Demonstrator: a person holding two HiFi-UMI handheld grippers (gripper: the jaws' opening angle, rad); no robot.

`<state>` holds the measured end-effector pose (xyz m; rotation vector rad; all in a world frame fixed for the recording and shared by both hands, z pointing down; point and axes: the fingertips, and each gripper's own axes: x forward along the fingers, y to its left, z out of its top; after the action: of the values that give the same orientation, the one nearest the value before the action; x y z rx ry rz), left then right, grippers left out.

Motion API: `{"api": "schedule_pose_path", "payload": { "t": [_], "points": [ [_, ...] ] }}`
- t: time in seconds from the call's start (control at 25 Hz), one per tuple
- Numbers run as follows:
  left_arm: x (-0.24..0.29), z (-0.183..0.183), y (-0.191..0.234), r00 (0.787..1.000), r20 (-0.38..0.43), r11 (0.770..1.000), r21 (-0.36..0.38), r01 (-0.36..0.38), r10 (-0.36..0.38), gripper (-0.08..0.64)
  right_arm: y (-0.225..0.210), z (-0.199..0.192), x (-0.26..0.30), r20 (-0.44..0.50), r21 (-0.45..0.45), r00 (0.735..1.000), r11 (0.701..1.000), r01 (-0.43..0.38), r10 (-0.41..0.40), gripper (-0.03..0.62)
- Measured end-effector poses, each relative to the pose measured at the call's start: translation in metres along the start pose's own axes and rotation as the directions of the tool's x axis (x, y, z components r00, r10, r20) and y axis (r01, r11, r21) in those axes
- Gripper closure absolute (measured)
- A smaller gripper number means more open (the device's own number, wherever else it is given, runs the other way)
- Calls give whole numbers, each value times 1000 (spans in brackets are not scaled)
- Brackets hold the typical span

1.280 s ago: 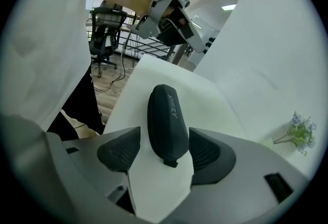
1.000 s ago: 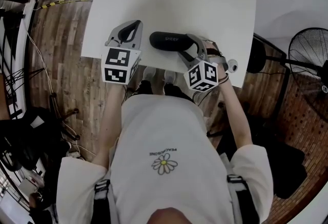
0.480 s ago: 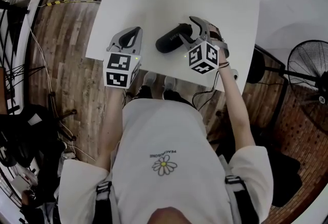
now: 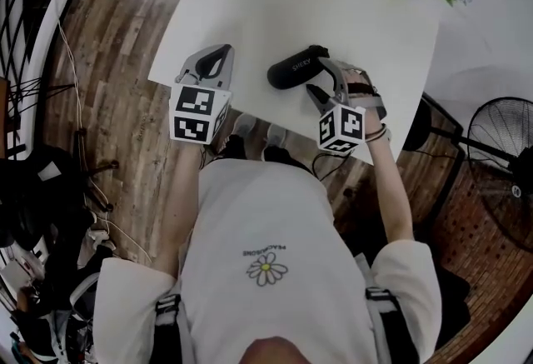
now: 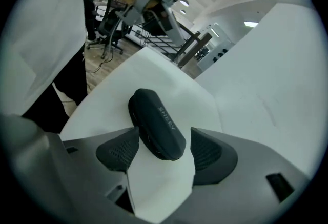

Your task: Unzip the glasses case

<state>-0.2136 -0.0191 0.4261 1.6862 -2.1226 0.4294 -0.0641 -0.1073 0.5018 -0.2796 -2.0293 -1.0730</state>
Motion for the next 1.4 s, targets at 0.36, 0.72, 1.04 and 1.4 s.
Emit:
{"api": "schedule_pose_path", "payload": {
  "t": [0.36,0.72,1.04,1.4],
  "points": [
    [1,4,3,1000,15,1000,2,1,-1,548,-52,35,25,45,-23,987,988,155,-154,314],
    [-11,-6,15,999,9,999,-34,-31,31,548,-67,66,73,76,-11,991,994,110,-109,314],
    [-17,5,23,998,54,999,-44,-19,21,548,-99,74,29,117,154,969,968,197,-216,314],
    [-14,110,-23,954,288,995,83,57,-79,548,-169,62,-126,218,735,755,613,289,-618,316]
  ]
}}
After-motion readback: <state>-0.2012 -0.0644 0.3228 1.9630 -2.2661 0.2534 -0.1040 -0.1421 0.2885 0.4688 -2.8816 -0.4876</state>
